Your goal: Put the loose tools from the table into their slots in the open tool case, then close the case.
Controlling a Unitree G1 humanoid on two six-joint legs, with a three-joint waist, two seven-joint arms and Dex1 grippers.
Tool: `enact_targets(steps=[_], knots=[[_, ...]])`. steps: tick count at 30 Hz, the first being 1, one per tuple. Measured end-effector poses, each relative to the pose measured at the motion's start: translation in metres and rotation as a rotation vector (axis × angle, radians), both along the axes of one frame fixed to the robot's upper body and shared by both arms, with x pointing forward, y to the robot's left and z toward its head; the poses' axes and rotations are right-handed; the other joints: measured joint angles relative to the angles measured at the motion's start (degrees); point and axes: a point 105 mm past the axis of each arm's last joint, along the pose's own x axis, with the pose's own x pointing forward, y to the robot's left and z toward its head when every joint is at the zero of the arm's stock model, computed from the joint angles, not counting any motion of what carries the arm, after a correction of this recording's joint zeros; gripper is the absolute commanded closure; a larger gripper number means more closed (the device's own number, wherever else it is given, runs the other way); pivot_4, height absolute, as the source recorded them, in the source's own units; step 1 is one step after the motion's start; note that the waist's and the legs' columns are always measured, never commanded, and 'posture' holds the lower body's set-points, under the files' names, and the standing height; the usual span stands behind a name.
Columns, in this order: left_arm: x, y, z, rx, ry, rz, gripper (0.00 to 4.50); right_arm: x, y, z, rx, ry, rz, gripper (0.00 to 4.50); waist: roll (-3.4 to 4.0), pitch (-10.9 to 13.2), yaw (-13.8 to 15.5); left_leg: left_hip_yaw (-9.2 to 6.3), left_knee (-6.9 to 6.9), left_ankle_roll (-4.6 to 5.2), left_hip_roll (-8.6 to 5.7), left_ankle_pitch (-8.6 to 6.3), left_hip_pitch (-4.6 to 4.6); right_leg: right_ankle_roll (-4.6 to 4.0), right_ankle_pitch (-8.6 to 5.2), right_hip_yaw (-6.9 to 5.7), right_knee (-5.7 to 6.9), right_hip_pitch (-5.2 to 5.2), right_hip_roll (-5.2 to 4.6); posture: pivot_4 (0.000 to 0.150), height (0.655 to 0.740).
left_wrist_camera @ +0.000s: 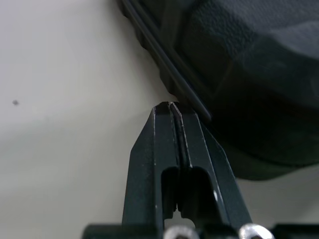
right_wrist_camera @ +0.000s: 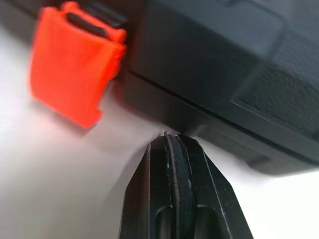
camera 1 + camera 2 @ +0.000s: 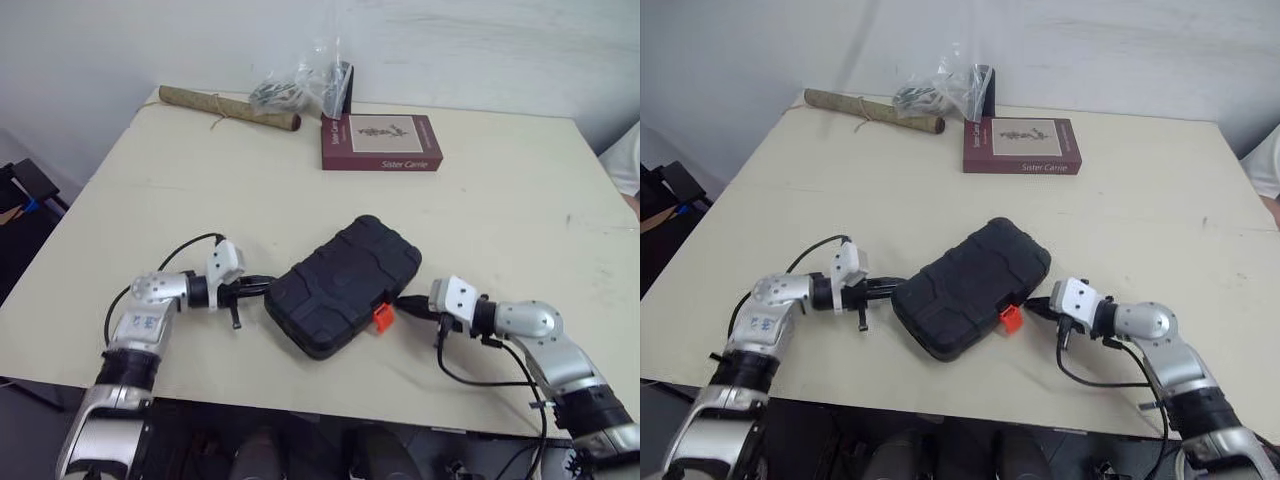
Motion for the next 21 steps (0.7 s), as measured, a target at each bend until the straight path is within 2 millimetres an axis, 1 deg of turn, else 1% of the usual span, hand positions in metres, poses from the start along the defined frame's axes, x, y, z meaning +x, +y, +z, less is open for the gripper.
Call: enact_targets(steps=[2,4,5,7,9,10,11,12,14,18,21], knots=[[-0.002,0.003,0.025,-0.089,-0.048,0.025,4.50,0.001,-0.001,0.002,-0.007,-0.004,0.004,4.43,0.01,0.00,-0.02,-0.11,0.01,-0.01,0.00,0.00,-0.17,0.00,0.00,-0.11,-0.04,-0.08,0.00,0.150,0.7400],[-0.005,0.008,0.047,-0.113,-0.107,0.033,4.50,-0.001,-0.004,0.003,-0.008,-0.003,-0.005,4.43,0.08,0.03,0.01,-0.16,-0.01,-0.01,-0.02,0.00,-0.22,0.00,0.00,-0.18,-0.11,-0.07,-0.01,0.150,0.7400],[-0.006,0.009,0.056,-0.119,-0.123,0.032,4.50,-0.004,-0.010,0.005,-0.003,-0.004,-0.022,4.43,0.19,0.09,0.20,-0.21,-0.01,0.00,-0.07,-0.01,-0.29,0.00,0.00,-0.23,-0.13,-0.07,-0.04,0.150,0.7400],[-0.009,0.008,0.070,-0.146,-0.140,0.019,4.50,-0.012,-0.028,0.006,-0.006,0.005,-0.076,4.43,0.32,0.15,0.92,-0.25,-0.01,0.08,-0.14,-0.05,-0.33,0.01,0.01,-0.28,-0.17,-0.06,-0.09,0.150,0.7400],[-0.009,-0.003,0.083,-0.167,-0.148,-0.023,4.50,-0.021,-0.041,0.009,0.017,0.011,-0.130,4.43,0.31,0.15,1.66,-0.36,0.05,0.09,-0.14,-0.06,-0.46,0.03,0.02,-0.39,-0.23,-0.04,-0.08,0.150,0.7400],[-0.011,-0.015,0.090,-0.158,-0.160,-0.069,4.50,-0.029,-0.041,0.012,0.047,0.016,-0.146,4.43,0.32,0.15,1.83,-0.36,0.04,0.10,-0.17,-0.06,-0.46,0.04,0.02,-0.39,-0.25,-0.02,-0.08,0.150,0.7400],[-0.011,-0.024,0.093,-0.147,-0.166,-0.103,4.50,-0.033,-0.039,0.015,0.066,0.019,-0.144,4.43,0.33,0.15,1.72,-0.35,0.04,0.10,-0.17,-0.06,-0.44,0.05,0.03,-0.38,-0.25,-0.01,-0.07,0.150,0.7400],[-0.012,-0.040,0.094,-0.116,-0.174,-0.160,4.50,-0.040,-0.034,0.021,0.097,0.029,-0.139,4.43,0.35,0.17,1.75,-0.34,0.04,0.10,-0.17,-0.06,-0.44,0.05,0.03,-0.38,-0.28,0.01,-0.06,0.150,0.7400],[-0.014,-0.063,0.088,-0.050,-0.174,-0.243,4.50,-0.050,-0.022,0.034,0.144,0.030,-0.112,4.43,0.40,0.18,1.36,-0.28,0.00,0.08,-0.13,-0.05,-0.40,0.06,0.03,-0.32,-0.32,0.02,0.04,0.150,0.7400],[-0.007,-0.096,0.074,-0.017,-0.147,-0.326,4.50,-0.061,-0.003,0.049,0.198,0.063,-0.093,4.43,0.42,0.20,1.05,-0.25,-0.16,-0.10,-0.05,0.06,-0.37,0.05,0.03,-0.28,-0.29,-0.10,0.17,0.150,0.7400],[-0.005,-0.121,0.055,0.046,-0.106,-0.400,4.50,-0.064,0.021,0.054,0.210,0.071,-0.055,4.43,0.42,0.20,1.11,-0.23,-0.25,-0.13,-0.06,0.10,-0.38,0.05,0.03,-0.27,-0.29,-0.17,0.17,0.150,0.7400]])
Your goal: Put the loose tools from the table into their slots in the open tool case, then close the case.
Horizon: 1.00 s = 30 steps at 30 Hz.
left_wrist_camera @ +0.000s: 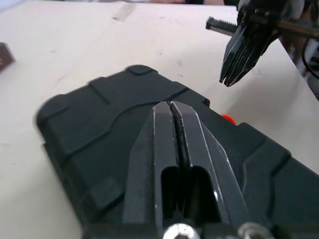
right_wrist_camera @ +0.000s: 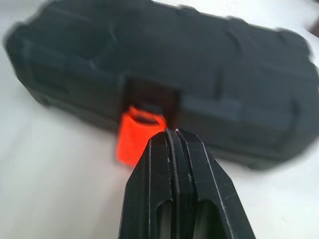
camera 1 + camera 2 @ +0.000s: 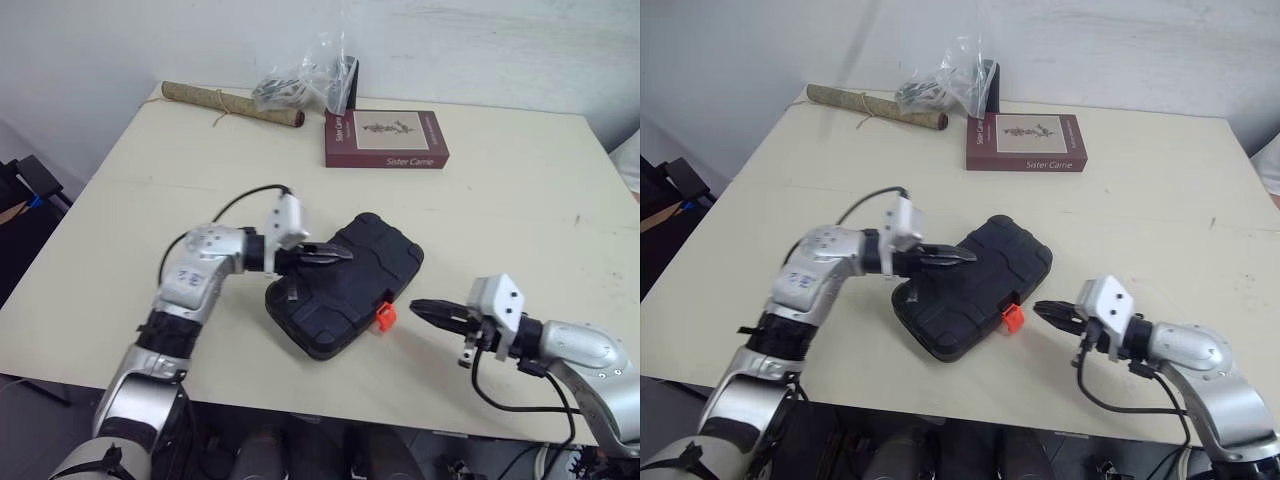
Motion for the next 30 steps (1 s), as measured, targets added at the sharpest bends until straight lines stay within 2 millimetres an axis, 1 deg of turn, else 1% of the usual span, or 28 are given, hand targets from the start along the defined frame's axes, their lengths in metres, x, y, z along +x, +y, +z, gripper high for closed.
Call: enact_targets(steps=[2,3,6,9,11,14,16,24,26,30], knots=[[0.002,-0.011,-0.012,0.027,0.009,-0.016,4.50,0.001,0.009,-0.003,-0.005,0.010,-0.001,4.43,0.00,0.00,0.18,0.02,0.01,0.02,-0.02,0.00,-0.05,0.00,0.00,0.02,-0.01,-0.04,-0.02,0.150,0.7400],[0.004,-0.018,-0.011,0.037,-0.016,-0.035,4.50,0.003,0.012,-0.004,-0.009,0.017,-0.011,4.43,-0.01,0.00,0.28,0.02,0.02,0.04,-0.03,0.00,-0.07,0.00,0.00,0.02,-0.02,-0.04,-0.03,0.150,0.7400],[0.004,-0.022,-0.014,0.068,-0.047,-0.057,4.50,0.007,0.017,-0.004,-0.016,0.016,-0.024,4.43,0.00,0.00,0.29,0.03,0.03,0.08,-0.05,0.00,-0.03,0.00,0.00,0.04,-0.03,0.01,-0.07,0.150,0.7400],[0.003,-0.027,-0.017,0.076,-0.051,-0.063,4.50,0.010,0.015,-0.005,-0.038,0.018,-0.044,4.43,0.00,-0.01,0.49,-0.02,0.04,0.11,-0.06,0.00,0.01,0.00,0.00,0.02,-0.06,0.08,-0.10,0.150,0.7400],[0.004,-0.028,-0.018,0.080,-0.051,-0.059,4.50,0.009,0.012,-0.009,-0.066,0.031,-0.047,4.43,0.00,-0.01,0.53,-0.04,0.04,0.13,-0.07,-0.02,0.03,0.00,0.00,0.02,-0.09,0.12,-0.10,0.150,0.7400],[0.005,-0.028,-0.020,0.084,-0.048,-0.051,4.50,0.002,0.004,-0.022,-0.124,0.079,-0.051,4.43,0.00,-0.03,0.58,-0.06,0.04,0.15,-0.07,-0.03,0.07,0.00,0.00,0.00,-0.12,0.18,-0.11,0.150,0.7400],[0.005,-0.027,-0.021,0.087,-0.046,-0.046,4.50,-0.004,0.002,-0.027,-0.134,0.094,-0.048,4.43,0.03,-0.13,0.50,-0.06,0.02,0.15,-0.06,-0.03,0.12,0.00,0.00,0.00,-0.12,0.24,-0.11,0.150,0.7400],[0.007,-0.022,-0.022,0.093,-0.045,-0.030,4.50,-0.025,-0.010,-0.057,-0.162,0.236,-0.080,4.43,0.14,-0.26,0.28,-0.08,-0.02,0.14,-0.05,-0.02,0.16,0.00,0.00,0.00,-0.12,0.25,-0.10,0.150,0.7400],[0.008,-0.020,-0.023,0.096,-0.044,-0.027,4.50,-0.024,-0.010,-0.061,-0.142,0.246,-0.104,4.43,0.18,-0.33,0.16,-0.08,-0.06,0.12,-0.05,-0.01,0.20,0.00,0.00,0.01,-0.12,0.26,-0.10,0.150,0.7400],[0.009,-0.020,-0.025,0.108,-0.047,-0.019,4.50,-0.011,-0.002,-0.062,-0.099,0.213,-0.134,4.43,0.26,-0.60,0.17,-0.07,-0.20,0.09,-0.06,0.01,0.26,0.00,0.00,0.02,-0.14,0.26,-0.10,0.150,0.7400]])
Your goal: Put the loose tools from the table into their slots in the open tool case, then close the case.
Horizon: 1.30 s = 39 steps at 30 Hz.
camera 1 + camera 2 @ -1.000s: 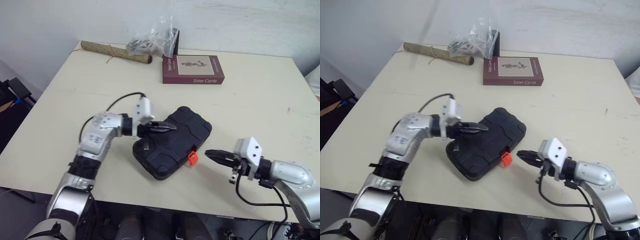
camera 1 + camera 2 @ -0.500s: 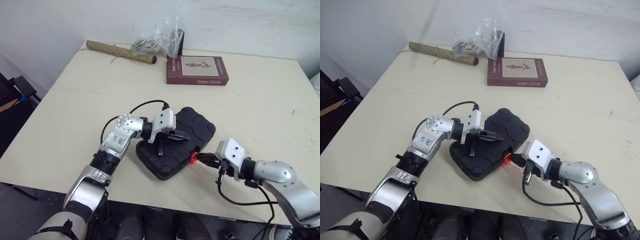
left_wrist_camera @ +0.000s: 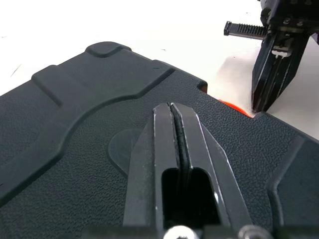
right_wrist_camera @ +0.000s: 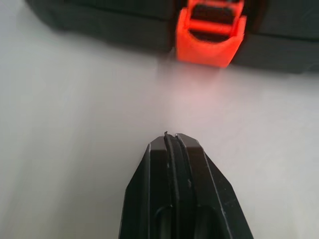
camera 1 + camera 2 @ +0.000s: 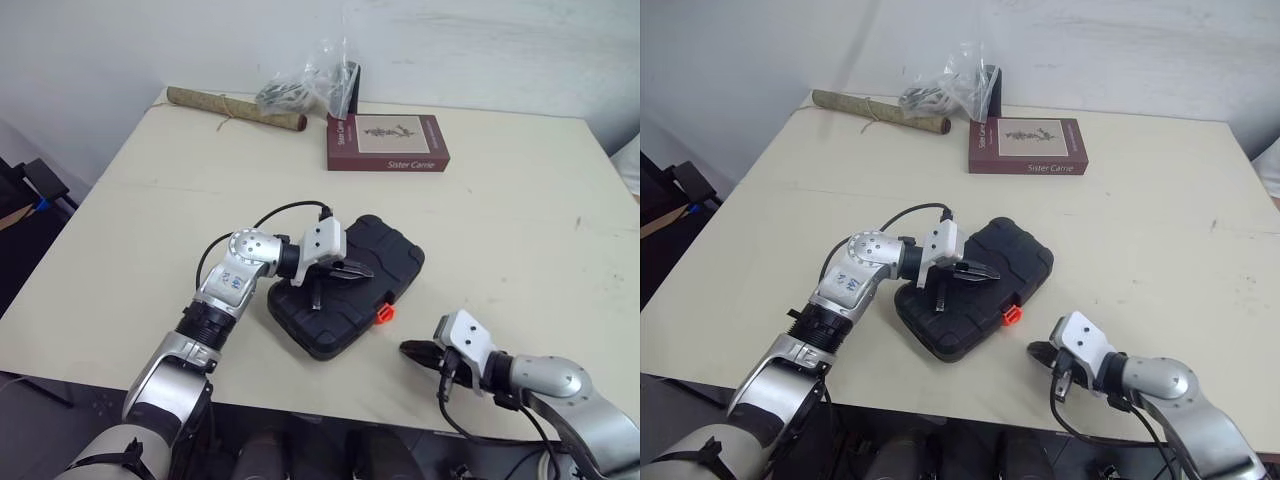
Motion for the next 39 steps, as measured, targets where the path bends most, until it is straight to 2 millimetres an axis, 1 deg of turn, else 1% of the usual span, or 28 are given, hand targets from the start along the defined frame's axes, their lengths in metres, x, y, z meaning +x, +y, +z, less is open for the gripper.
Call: enact_targets(steps=[4,6,9,11,14,16,26,33,34,36,37,38,39], knots=[[0.000,-0.002,-0.005,0.059,-0.036,-0.011,4.50,0.014,0.012,-0.003,0.064,-0.037,-0.018,4.43,-0.09,-0.62,0.01,0.04,-0.23,-0.05,-0.01,0.04,0.17,0.00,0.00,0.02,-0.07,0.08,0.01,0.150,0.7400],[0.001,-0.004,-0.010,0.092,-0.052,-0.027,4.50,0.018,0.020,-0.006,0.105,-0.043,-0.016,4.43,-0.08,-0.78,0.03,0.07,-0.36,0.02,-0.02,-0.01,0.47,-0.02,-0.01,0.05,-0.15,0.36,0.01,0.150,0.7400],[0.002,-0.003,-0.013,0.096,-0.051,-0.025,4.50,0.021,0.027,-0.011,0.161,-0.040,-0.009,4.43,-0.14,-0.89,-0.05,0.02,-0.50,0.25,0.04,-0.20,0.86,-0.04,-0.02,0.03,-0.39,0.84,0.02,0.150,0.7400],[0.002,-0.004,-0.014,0.092,-0.048,-0.024,4.50,0.021,0.030,-0.012,0.192,-0.044,-0.007,4.43,-0.10,-0.95,-0.40,0.02,-0.51,0.24,0.05,-0.23,0.85,-0.05,-0.02,0.04,-0.38,0.82,0.02,0.150,0.7400],[0.002,-0.002,-0.014,0.090,-0.049,-0.025,4.50,0.021,0.032,-0.010,0.208,-0.056,0.001,4.43,-0.07,-0.97,-1.15,0.00,-0.59,0.21,0.05,-0.22,0.83,-0.07,-0.03,0.04,-0.40,0.79,0.02,0.150,0.7400],[0.002,-0.001,-0.014,0.089,-0.049,-0.020,4.50,0.024,0.031,-0.005,0.211,-0.080,0.010,4.43,-0.06,-0.97,-1.39,-0.01,-0.60,0.21,0.06,-0.22,0.85,-0.07,-0.03,0.03,-0.41,0.81,0.02,0.150,0.7400],[0.002,0.001,-0.015,0.084,-0.052,-0.016,4.50,0.025,0.027,0.003,0.180,-0.060,0.053,4.43,-0.04,-0.98,-1.53,-0.02,-0.72,0.22,0.06,-0.22,0.86,-0.08,-0.03,0.03,-0.47,0.78,0.01,0.150,0.7400],[0.001,0.009,-0.014,0.091,-0.062,-0.012,4.50,0.026,0.029,0.020,0.133,-0.048,0.096,4.43,0.02,-1.02,-2.07,-0.02,-1.12,0.08,0.06,-0.09,0.94,-0.18,-0.04,0.04,-0.55,0.72,0.01,0.150,0.7400],[0.001,0.010,-0.014,0.089,-0.060,-0.009,4.50,0.028,0.031,0.030,0.146,-0.070,0.102,4.43,0.01,-1.02,-2.14,-0.01,-1.23,0.02,0.06,-0.04,1.02,-0.23,-0.05,0.04,-0.55,0.73,0.02,0.150,0.7400],[0.002,0.011,-0.015,0.087,-0.059,-0.004,4.50,0.031,0.029,0.042,0.153,-0.094,0.102,4.43,0.02,-1.02,-2.16,-0.01,-1.32,-0.02,0.07,-0.01,1.14,-0.26,-0.07,0.04,-0.55,0.77,0.03,0.150,0.7400],[0.001,0.011,-0.016,0.086,-0.058,-0.003,4.50,0.031,0.033,0.054,0.169,-0.128,0.123,4.43,0.02,-1.02,-2.15,-0.01,-1.38,-0.03,0.08,-0.01,1.26,-0.30,-0.09,0.04,-0.54,0.86,0.05,0.150,0.7400],[0.001,0.011,-0.016,0.084,-0.058,-0.004,4.50,0.031,0.034,0.057,0.173,-0.138,0.131,4.43,0.04,-1.03,-2.13,-0.01,-1.39,-0.04,0.09,-0.01,1.29,-0.31,-0.09,0.03,-0.54,0.88,0.06,0.150,0.7400],[0.000,0.009,-0.016,0.077,-0.062,-0.009,4.50,0.028,0.043,0.070,0.193,-0.179,0.175,4.43,0.06,-1.08,-1.98,-0.02,-1.43,-0.04,0.09,-0.01,1.32,-0.32,-0.10,0.03,-0.55,0.90,0.06,0.150,0.7400]])
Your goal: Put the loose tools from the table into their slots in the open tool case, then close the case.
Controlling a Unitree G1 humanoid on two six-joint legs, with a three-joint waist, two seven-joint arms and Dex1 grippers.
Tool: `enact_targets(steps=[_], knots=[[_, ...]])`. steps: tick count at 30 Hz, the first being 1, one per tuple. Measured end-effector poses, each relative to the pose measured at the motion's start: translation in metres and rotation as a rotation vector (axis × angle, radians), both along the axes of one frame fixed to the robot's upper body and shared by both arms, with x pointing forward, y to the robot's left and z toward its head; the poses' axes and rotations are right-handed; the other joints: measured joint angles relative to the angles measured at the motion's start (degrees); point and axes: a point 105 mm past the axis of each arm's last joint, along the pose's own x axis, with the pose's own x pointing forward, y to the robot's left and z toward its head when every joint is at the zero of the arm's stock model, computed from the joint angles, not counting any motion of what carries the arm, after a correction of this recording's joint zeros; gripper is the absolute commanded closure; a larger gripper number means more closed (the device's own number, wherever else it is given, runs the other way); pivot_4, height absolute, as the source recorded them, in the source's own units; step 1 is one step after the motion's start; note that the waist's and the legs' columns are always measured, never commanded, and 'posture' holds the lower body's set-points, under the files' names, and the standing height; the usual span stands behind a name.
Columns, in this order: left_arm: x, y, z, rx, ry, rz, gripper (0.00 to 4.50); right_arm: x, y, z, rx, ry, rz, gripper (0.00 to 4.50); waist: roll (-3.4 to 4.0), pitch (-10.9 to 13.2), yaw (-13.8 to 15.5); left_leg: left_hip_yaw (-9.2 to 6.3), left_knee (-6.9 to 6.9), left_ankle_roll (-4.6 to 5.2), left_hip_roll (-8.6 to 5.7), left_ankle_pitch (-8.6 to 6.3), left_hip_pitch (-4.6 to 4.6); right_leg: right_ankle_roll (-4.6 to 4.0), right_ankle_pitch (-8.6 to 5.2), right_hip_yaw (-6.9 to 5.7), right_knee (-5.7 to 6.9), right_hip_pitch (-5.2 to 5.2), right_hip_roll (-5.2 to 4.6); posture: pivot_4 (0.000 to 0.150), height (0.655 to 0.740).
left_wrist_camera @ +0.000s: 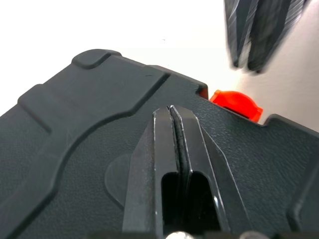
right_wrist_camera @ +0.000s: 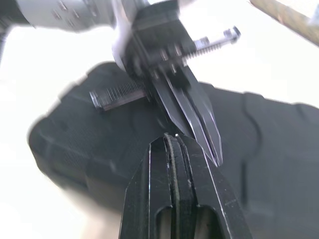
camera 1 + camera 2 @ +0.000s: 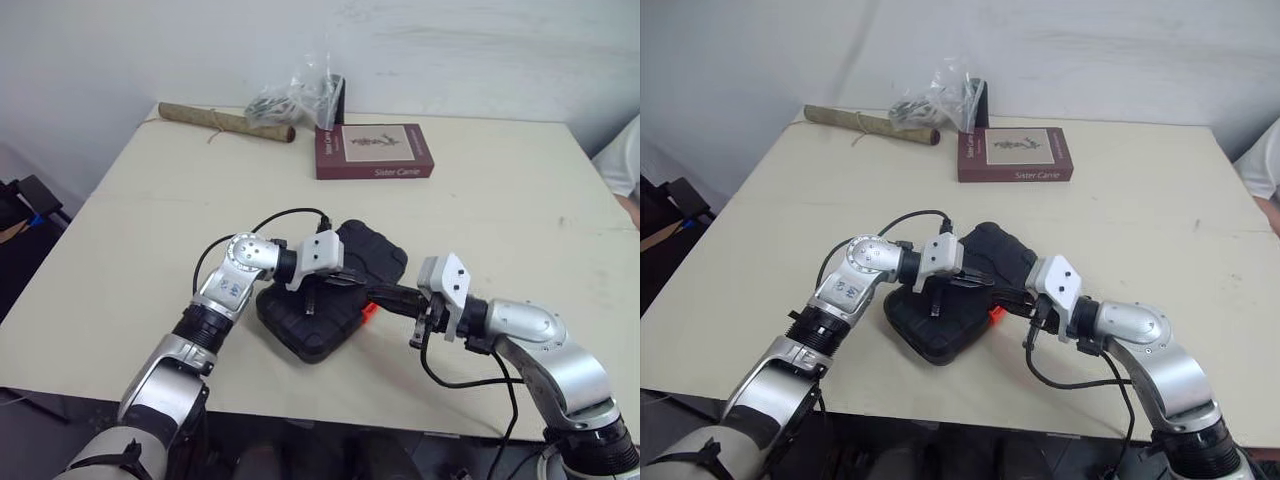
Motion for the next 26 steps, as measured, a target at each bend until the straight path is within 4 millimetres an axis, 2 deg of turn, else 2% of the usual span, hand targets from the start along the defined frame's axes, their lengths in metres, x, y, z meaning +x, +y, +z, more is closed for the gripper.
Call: enact_targets(steps=[2,3,4,6,8,9,11,14,15,17,20,23,26], knots=[[-0.003,0.000,-0.001,-0.031,-0.015,-0.011,4.50,-0.004,0.005,0.003,0.013,0.010,0.031,4.43,0.04,-0.11,0.66,0.01,-0.08,0.02,-0.04,-0.03,-0.06,0.00,-0.01,-0.02,-0.20,0.00,-0.05,0.150,0.7400],[-0.004,0.004,0.000,-0.055,-0.033,-0.011,4.11,-0.006,0.003,0.001,0.008,0.032,0.039,4.50,0.17,-0.18,0.41,0.05,-0.07,0.08,-0.05,-0.07,-0.07,0.00,0.00,0.01,-0.27,0.00,-0.07,0.150,0.7400],[-0.004,0.009,0.004,-0.118,-0.027,0.016,3.98,-0.006,-0.004,0.003,0.012,0.045,0.030,3.99,0.22,-0.15,0.23,0.06,-0.07,0.09,-0.03,-0.08,-0.10,0.00,0.00,0.03,-0.27,-0.04,-0.07,0.150,0.7400],[-0.005,0.027,0.014,-0.272,-0.006,0.084,3.44,-0.006,-0.029,0.012,-0.003,0.029,-0.014,3.70,0.27,0.11,0.06,0.04,-0.06,0.04,-0.01,-0.05,-0.41,0.00,0.00,0.00,-0.19,-0.37,-0.03,0.150,0.7400],[-0.005,0.061,0.023,-0.303,-0.039,0.154,2.45,-0.006,-0.054,0.028,-0.039,-0.036,-0.064,2.65,0.06,0.49,0.04,0.01,-0.07,-0.19,0.01,0.20,-0.86,-0.01,0.01,-0.02,0.05,-0.97,0.05,0.150,0.7400],[-0.005,0.072,0.024,-0.289,-0.054,0.175,2.26,-0.006,-0.060,0.030,-0.054,-0.047,-0.074,2.41,0.03,0.59,0.05,0.01,-0.09,-0.37,0.03,0.35,-0.88,-0.02,0.00,-0.04,0.06,-1.02,0.06,0.150,0.7400],[-0.009,0.127,0.028,-0.233,-0.083,0.321,1.37,-0.010,-0.090,0.034,-0.149,-0.072,-0.109,1.42,0.07,1.19,0.18,0.03,-0.17,-0.49,0.00,0.49,-0.91,-0.02,0.00,-0.07,-0.01,-1.03,0.06,0.150,0.7400],[-0.017,0.196,0.033,-0.170,-0.088,0.544,0.02,-0.013,-0.129,0.034,-0.259,-0.111,-0.144,0.00,-0.08,1.63,0.45,0.05,-0.12,-0.33,-0.05,0.40,-1.07,-0.01,0.00,-0.09,-0.18,-1.06,0.00,0.150,0.7400],[-0.023,0.222,0.034,-0.141,-0.093,0.635,0.02,-0.015,-0.144,0.038,-0.286,-0.141,-0.152,0.00,-0.08,1.73,0.51,0.06,-0.10,-0.21,-0.06,0.34,-1.14,0.02,0.01,-0.11,-0.28,-1.06,-0.04,0.150,0.7400],[-0.034,0.258,0.035,-0.094,-0.112,0.764,0.02,-0.017,-0.165,0.044,-0.347,-0.181,-0.159,0.00,-0.08,1.78,0.52,0.07,0.00,-0.05,-0.09,0.24,-1.25,0.07,0.04,-0.12,-0.41,-1.06,-0.10,0.150,0.7400],[-0.047,0.292,0.033,-0.083,-0.116,0.893,0.02,-0.014,-0.192,0.049,-0.387,-0.210,-0.227,0.00,-0.12,1.82,0.73,0.01,0.13,0.06,-0.15,0.15,-1.39,0.13,0.07,-0.22,-0.50,-1.07,-0.22,0.150,0.7400],[-0.057,0.314,0.023,-0.082,-0.096,0.992,0.02,-0.008,-0.206,0.052,-0.382,-0.233,-0.284,0.00,-0.12,1.83,0.72,0.00,0.11,0.07,-0.19,0.14,-1.45,0.16,0.09,-0.24,-0.52,-1.11,-0.27,0.150,0.7400],[-0.060,0.320,0.018,-0.053,-0.120,1.018,0.02,-0.005,-0.209,0.051,-0.384,-0.247,-0.298,0.00,-0.11,1.84,0.61,-0.02,0.05,0.02,-0.15,0.16,-1.48,0.16,0.09,-0.29,-0.46,-1.20,-0.25,0.150,0.7400]])
